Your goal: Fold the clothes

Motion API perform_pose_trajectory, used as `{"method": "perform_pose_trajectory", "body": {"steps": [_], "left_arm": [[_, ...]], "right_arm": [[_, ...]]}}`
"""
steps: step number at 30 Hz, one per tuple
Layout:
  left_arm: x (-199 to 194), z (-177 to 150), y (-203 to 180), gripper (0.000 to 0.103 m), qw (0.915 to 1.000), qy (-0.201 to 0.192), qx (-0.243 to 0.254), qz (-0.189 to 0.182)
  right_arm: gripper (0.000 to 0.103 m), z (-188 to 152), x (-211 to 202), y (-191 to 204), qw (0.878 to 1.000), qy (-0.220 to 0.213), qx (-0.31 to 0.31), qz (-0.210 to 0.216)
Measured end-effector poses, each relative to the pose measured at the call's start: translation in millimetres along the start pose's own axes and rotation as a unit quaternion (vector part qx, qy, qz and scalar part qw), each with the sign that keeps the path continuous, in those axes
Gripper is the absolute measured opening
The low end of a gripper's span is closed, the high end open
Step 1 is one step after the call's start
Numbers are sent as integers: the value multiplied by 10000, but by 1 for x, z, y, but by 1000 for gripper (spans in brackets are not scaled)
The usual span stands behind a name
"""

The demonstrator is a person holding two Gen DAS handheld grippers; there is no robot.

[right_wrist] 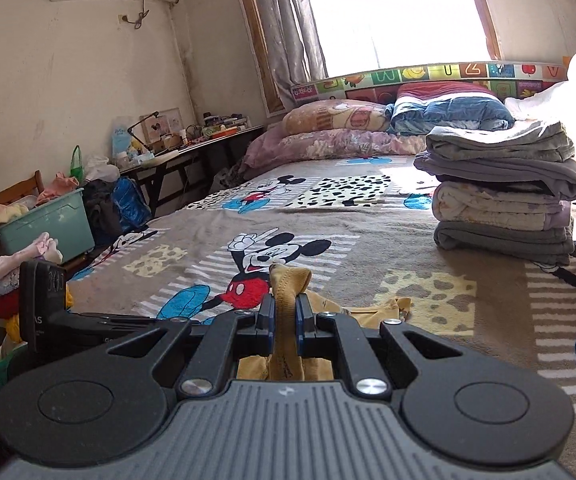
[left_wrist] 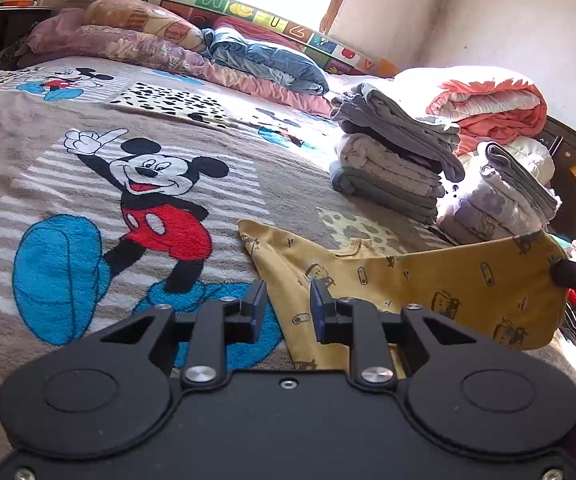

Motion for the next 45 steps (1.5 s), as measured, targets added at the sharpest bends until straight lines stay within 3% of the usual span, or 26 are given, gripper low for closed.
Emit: {"method": "perform_pose_trajectory", "body": {"steps": [4,7,11,17,19,22,24,27,28,30,32,37,45], "left_arm": [[30,11,-8,21,9991,71,396,102],[58,12,-9,14,9983,228,541,32],[91,1,-5,14,9940,860,641,-203],[94,22,7,13,9969,636,357,-310],[109,17,11,13,9953,895,309,-216],[109,29,18,14,9972,645,-134,-357],[117,29,24,21,9965,677,-351,-329],[125,25,32,24,9943,802,-616,-342],[124,27,36,26,9920,836,-840,-444],[123,28,43,50,9844,838,-1340,-769],[122,26,50,58,9728,785,-1882,-1097],[121,26,62,67,9482,642,-2775,-1407],[122,26,69,76,9289,440,-3303,-1615]], "right_arm": [[12,-13,-8,-3,9996,-98,239,-84],[12,-19,-11,-14,9984,-227,471,-193],[12,-21,-20,-35,9941,-395,977,-251],[12,-23,-23,-60,9862,-625,1517,-206],[12,-22,-24,-64,9842,-675,1632,-154],[12,-21,-20,-67,9837,-705,1647,-133],[12,-20,-19,-67,9840,-724,1626,-101],[12,-16,-19,-66,9851,-747,1547,-68],[12,-14,-18,-65,9859,-751,1495,-66],[12,-9,-19,-62,9883,-728,1337,-67],[12,-4,-20,-55,9914,-699,1110,-30],[12,5,-28,-19,9981,-601,166,25],[12,-16,-24,40,9894,-156,-1440,70]]}}
Point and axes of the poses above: each gripper's, at about its wrist camera, not at the fingertips, and x roughly the way its jaws point, y to its left, z to its top, the point moved 3 cm from there along x, roughly the way its jaws point, and after that the axes turned 6 degrees about x, right-handed, at the moved point
